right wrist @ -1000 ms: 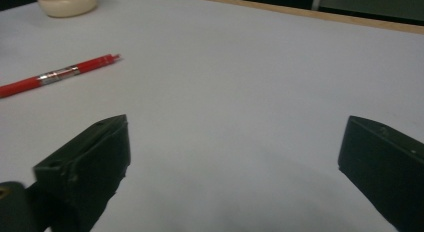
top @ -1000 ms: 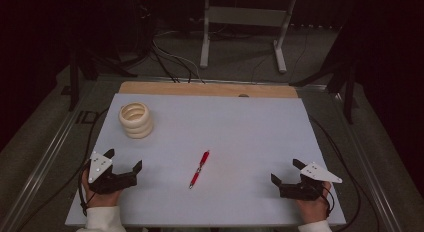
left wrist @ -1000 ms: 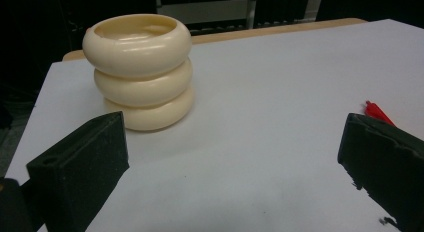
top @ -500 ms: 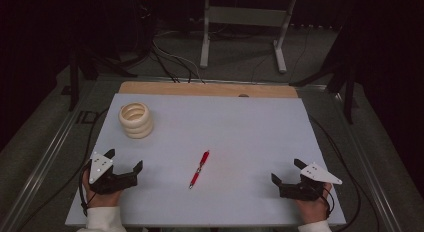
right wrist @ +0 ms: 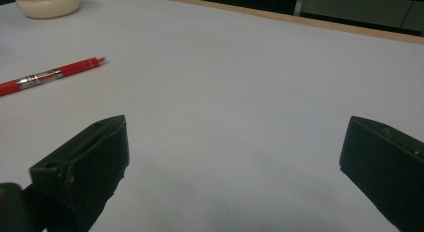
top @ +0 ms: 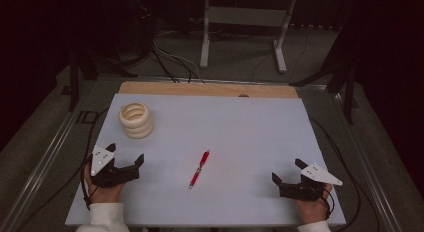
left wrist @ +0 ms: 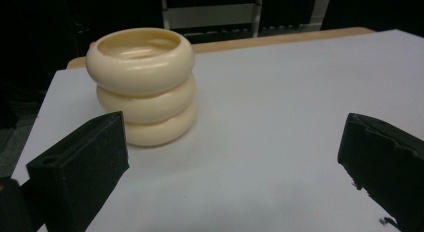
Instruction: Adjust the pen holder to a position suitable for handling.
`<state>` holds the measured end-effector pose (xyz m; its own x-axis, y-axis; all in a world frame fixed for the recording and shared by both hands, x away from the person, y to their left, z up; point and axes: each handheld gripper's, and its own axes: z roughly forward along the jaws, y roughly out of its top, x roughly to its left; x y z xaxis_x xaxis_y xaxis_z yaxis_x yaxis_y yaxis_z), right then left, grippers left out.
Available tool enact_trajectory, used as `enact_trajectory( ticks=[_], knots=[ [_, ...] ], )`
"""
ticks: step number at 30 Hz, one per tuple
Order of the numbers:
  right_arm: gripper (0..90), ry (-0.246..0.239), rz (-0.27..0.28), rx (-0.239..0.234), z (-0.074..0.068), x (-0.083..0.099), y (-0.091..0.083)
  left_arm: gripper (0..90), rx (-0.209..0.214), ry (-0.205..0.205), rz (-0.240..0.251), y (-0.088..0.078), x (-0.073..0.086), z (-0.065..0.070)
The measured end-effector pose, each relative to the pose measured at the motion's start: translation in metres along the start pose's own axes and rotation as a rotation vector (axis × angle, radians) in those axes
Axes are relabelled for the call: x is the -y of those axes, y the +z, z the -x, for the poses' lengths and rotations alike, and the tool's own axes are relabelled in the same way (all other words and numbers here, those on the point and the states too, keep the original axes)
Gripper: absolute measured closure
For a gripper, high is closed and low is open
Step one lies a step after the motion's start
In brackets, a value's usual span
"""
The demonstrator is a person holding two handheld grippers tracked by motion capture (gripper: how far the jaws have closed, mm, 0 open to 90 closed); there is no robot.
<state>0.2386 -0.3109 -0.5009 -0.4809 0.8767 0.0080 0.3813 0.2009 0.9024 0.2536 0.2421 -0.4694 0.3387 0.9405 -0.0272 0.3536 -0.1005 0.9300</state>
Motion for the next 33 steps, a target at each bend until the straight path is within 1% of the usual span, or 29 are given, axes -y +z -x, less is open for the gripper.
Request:
enact_trajectory(
  ticks=[2, 4, 7, 9, 10, 11, 16, 20, 21, 26, 33],
  knots=[
    [0.0, 0.001, 0.001, 0.001, 0.0, 0.0, 0.0, 0.4, 0.003, -0.002, 0.003, 0.0, -0.002, -0.001],
    [0.0, 0.004, 0.0, 0.003, 0.001, 0.0, 0.0, 0.4, 0.009, -0.008, 0.015, 0.001, -0.009, -0.002],
    [0.0, 0.001, 0.0, 0.004, 0.0, 0.0, 0.0, 0.4, 0.008, -0.005, 0.015, 0.003, -0.015, -0.004],
    [0.0, 0.002, 0.002, 0.004, 0.0, 0.0, 0.0, 0.4, 0.01, -0.01, 0.017, 0.004, -0.019, -0.006],
    [0.0, 0.002, 0.002, 0.004, 0.0, 0.0, 0.0, 0.4, 0.01, -0.01, 0.017, 0.004, -0.019, -0.006],
    [0.0, 0.0, 0.004, 0.004, 0.0, 0.0, 0.0, 0.4, 0.007, -0.012, 0.015, 0.007, -0.024, -0.007],
    [0.0, 0.009, 0.004, 0.003, 0.001, 0.0, 0.0, 0.4, -0.01, -0.017, 0.013, 0.016, -0.033, -0.012],
    [0.0, 0.007, 0.006, 0.003, 0.0, 0.0, 0.0, 0.4, -0.019, -0.019, 0.009, 0.021, -0.037, -0.016],
    [0.0, 0.005, 0.005, 0.003, 0.0, 0.0, 0.0, 0.4, -0.027, -0.021, 0.006, 0.026, -0.04, -0.018],
    [0.0, 0.006, 0.004, 0.002, 0.0, 0.0, 0.0, 0.4, -0.047, -0.023, -0.008, 0.036, -0.047, -0.025],
    [0.0, 0.006, 0.004, 0.001, 0.0, 0.0, 0.001, 0.4, -0.077, -0.035, -0.024, 0.05, -0.055, -0.035]
  ],
)
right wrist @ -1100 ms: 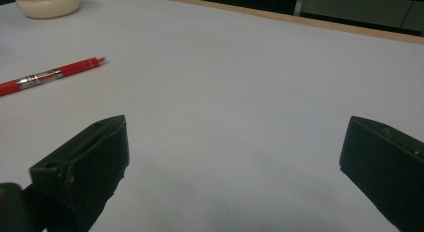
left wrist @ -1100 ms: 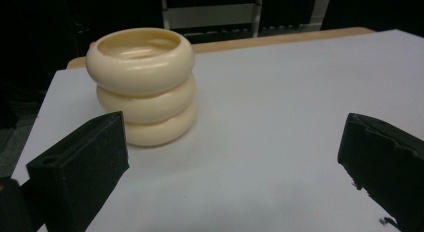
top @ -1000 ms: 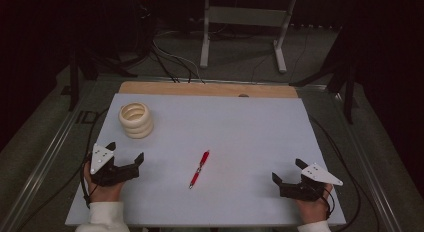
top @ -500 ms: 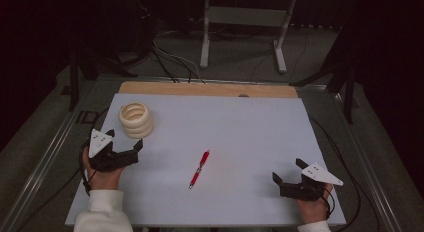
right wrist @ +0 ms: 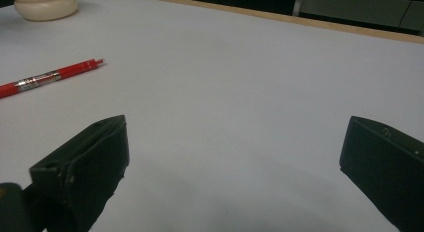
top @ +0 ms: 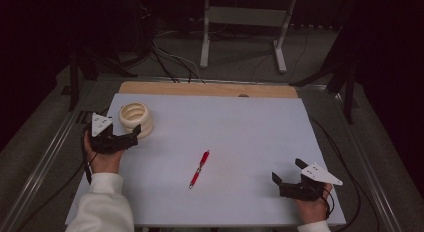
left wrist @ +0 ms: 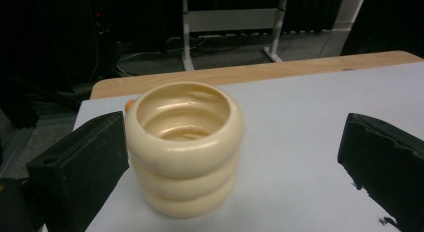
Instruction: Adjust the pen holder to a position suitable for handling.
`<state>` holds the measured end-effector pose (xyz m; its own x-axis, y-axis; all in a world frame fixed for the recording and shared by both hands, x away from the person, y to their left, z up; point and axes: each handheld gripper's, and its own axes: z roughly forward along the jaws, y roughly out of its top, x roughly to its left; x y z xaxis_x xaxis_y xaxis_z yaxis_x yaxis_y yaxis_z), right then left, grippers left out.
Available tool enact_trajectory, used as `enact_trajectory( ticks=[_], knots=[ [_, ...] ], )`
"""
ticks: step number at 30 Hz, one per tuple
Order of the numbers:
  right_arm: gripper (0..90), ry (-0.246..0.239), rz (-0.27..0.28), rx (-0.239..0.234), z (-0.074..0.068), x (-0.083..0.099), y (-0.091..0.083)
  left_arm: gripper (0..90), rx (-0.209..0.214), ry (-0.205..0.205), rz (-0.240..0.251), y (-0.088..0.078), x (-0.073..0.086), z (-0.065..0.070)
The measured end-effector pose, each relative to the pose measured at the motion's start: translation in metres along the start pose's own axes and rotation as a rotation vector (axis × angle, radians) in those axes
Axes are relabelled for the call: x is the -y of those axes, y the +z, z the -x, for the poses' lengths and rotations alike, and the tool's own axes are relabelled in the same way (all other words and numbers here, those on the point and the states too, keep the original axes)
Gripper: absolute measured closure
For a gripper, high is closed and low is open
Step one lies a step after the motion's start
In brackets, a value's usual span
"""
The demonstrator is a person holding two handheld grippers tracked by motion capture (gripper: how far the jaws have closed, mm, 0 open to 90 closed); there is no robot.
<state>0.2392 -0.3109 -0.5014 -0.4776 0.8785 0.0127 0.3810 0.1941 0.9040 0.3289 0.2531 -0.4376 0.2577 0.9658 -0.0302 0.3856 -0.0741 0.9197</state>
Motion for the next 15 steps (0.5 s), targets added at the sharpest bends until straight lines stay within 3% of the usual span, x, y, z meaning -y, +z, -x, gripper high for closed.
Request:
enact_trajectory(
  ticks=[10, 13, 15],
  knots=[
    [0.0, 0.002, -0.001, -0.001, 0.0, 0.0, 0.0, 0.5, -0.037, -0.006, -0.03, 0.019, -0.01, -0.009],
    [0.0, 0.001, -0.003, -0.003, 0.0, 0.0, 0.001, 0.5, -0.063, -0.022, -0.031, 0.023, -0.01, -0.012],
    [0.0, -0.002, -0.005, -0.003, 0.0, 0.0, 0.001, 0.5, -0.074, -0.054, -0.026, 0.025, -0.01, -0.015]
  ],
)
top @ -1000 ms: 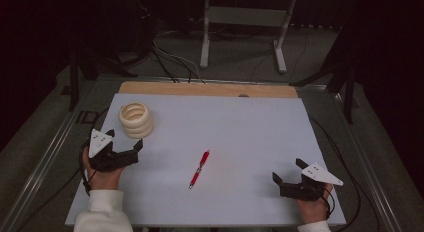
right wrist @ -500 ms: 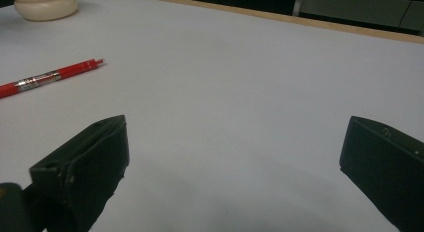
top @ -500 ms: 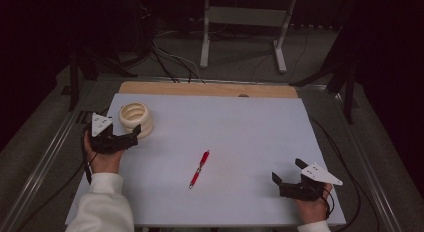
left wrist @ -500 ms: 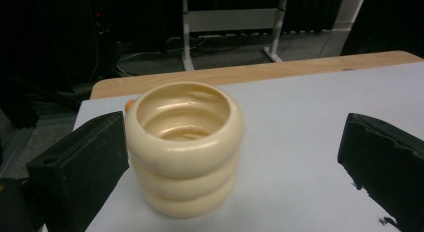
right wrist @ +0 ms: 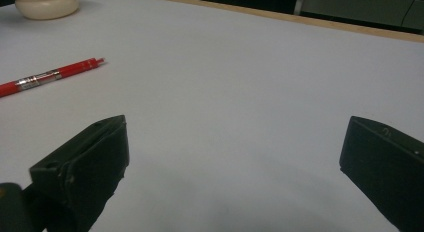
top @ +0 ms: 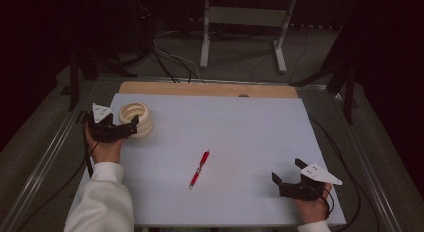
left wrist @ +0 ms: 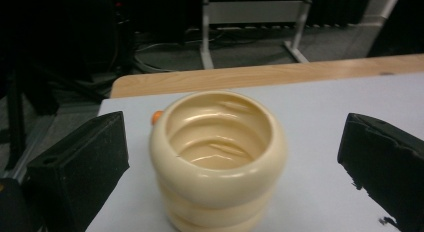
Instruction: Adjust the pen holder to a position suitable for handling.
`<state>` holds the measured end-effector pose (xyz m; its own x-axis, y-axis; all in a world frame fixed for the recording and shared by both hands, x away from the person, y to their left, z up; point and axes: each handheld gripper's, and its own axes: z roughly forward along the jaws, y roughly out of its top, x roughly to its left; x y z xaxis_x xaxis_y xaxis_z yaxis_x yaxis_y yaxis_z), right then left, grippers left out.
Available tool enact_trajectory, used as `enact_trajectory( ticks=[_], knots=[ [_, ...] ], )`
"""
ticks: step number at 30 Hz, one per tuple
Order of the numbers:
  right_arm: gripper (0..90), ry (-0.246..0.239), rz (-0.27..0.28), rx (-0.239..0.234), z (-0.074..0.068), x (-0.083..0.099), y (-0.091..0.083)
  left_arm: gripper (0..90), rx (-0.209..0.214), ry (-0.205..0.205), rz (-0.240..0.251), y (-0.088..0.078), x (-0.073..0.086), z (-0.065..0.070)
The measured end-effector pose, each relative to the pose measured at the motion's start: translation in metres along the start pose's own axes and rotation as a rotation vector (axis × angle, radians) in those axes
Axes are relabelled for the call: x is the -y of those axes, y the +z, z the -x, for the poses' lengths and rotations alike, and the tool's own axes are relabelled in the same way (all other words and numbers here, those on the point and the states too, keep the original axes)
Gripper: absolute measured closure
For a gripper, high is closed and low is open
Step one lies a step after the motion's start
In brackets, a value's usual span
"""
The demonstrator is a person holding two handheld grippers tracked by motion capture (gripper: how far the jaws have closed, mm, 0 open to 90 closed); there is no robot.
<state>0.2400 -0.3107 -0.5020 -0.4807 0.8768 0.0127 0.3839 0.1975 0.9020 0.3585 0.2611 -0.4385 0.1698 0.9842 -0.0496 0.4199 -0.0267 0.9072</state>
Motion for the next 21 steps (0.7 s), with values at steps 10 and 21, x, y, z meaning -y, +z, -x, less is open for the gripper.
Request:
enact_trajectory(
  ticks=[10, 21],
  knots=[
    [0.0, 0.001, 0.002, -0.002, 0.0, 0.0, 0.0, 2.0, -0.052, 0.008, -0.069, 0.022, -0.002, -0.004],
    [0.0, 0.002, -0.001, -0.002, 0.0, 0.0, 0.0, 13.9, -0.095, -0.079, -0.22, 0.053, -0.005, -0.017]
  ],
)
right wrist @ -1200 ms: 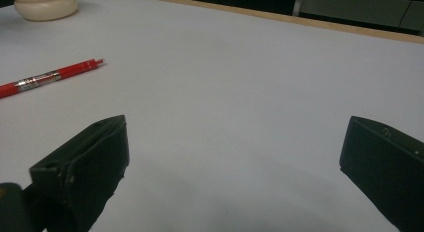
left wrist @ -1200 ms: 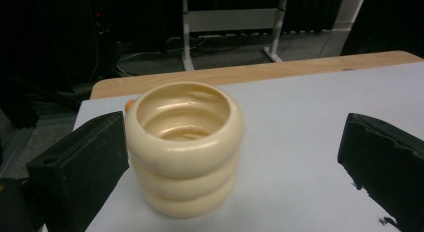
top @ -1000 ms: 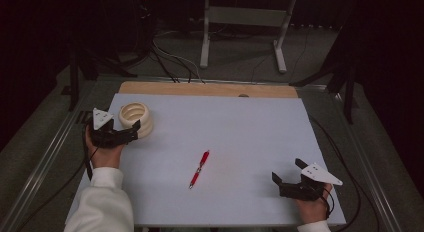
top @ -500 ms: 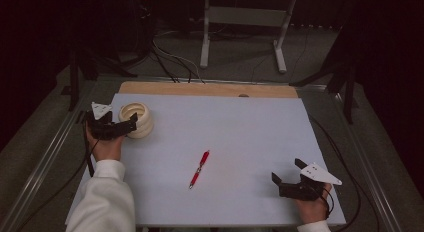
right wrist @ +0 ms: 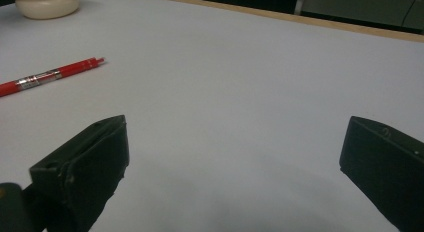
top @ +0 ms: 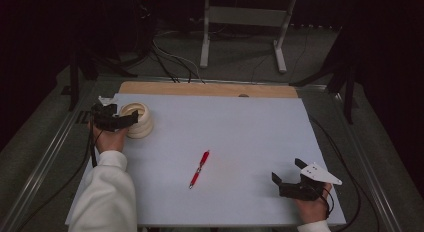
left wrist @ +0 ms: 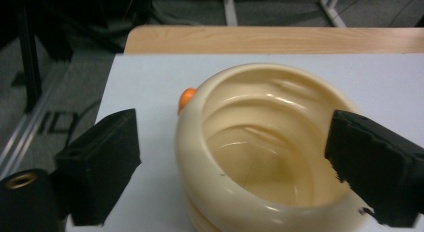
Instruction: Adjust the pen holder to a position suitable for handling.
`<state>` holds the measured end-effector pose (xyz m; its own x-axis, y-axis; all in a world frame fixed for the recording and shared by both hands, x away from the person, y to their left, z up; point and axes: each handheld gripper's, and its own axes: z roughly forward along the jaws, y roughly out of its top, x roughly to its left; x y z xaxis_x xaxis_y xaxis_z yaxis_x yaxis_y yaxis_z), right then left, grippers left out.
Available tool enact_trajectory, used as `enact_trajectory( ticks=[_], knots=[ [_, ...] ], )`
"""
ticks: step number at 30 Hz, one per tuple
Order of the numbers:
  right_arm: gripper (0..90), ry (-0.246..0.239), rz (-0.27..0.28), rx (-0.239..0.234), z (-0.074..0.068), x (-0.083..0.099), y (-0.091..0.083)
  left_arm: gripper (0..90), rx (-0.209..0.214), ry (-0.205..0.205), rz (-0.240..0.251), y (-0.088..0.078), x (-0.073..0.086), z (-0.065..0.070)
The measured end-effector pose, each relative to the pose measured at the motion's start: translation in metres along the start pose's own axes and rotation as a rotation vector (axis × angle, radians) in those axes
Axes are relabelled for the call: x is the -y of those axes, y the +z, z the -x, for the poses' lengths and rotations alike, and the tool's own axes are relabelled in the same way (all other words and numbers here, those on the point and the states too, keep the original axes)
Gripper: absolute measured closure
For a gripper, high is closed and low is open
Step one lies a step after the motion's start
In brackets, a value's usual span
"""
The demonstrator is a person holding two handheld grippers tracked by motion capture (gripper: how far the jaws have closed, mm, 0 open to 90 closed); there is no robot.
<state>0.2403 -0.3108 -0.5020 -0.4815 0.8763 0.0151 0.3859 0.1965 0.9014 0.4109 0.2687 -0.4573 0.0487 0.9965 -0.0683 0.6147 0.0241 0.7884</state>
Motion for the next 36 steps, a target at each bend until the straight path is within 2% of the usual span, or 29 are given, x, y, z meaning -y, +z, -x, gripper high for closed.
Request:
enact_trajectory(
  ticks=[2, 4, 6, 7, 8, 10, 16, 31, 36],
  knots=[
    [0.0, 0.002, -0.001, 0.0, 0.0, 0.0, 0.0, 19.1, -0.003, -0.017, -0.025, 0.003, 0.0, -0.002],
    [0.0, 0.001, 0.0, 0.0, 0.0, 0.0, 0.0, 32.9, 0.003, -0.025, -0.044, 0.006, 0.001, -0.004],
    [0.0, 0.0, -0.001, -0.002, 0.0, 0.0, 0.0, 42.2, 0.016, -0.023, -0.055, 0.008, 0.003, -0.005],
    [0.0, -0.001, -0.002, -0.002, 0.0, 0.0, 0.0, 48.1, 0.017, -0.028, -0.057, 0.009, 0.003, -0.005],
    [0.0, -0.002, -0.001, -0.002, 0.0, 0.0, 0.0, 49.2, 0.017, -0.037, -0.054, 0.009, 0.004, -0.005],
    [0.0, -0.003, 0.001, -0.002, 0.0, 0.0, 0.0, 57.7, 0.014, -0.044, -0.04, 0.007, 0.003, -0.005],
    [0.0, -0.002, -0.003, -0.002, 0.0, 0.0, 0.0, 74.3, 0.002, -0.005, -0.036, 0.004, 0.006, 0.0],
    [0.0, 0.0, -0.002, 0.0, 0.0, 0.0, 0.0, 76.1, 0.09, 0.05, 0.001, -0.005, 0.008, 0.014],
    [0.0, -0.001, -0.002, -0.001, -0.001, 0.0, 0.0, 76.0, 0.142, 0.088, 0.019, -0.014, 0.007, 0.027]
  ],
)
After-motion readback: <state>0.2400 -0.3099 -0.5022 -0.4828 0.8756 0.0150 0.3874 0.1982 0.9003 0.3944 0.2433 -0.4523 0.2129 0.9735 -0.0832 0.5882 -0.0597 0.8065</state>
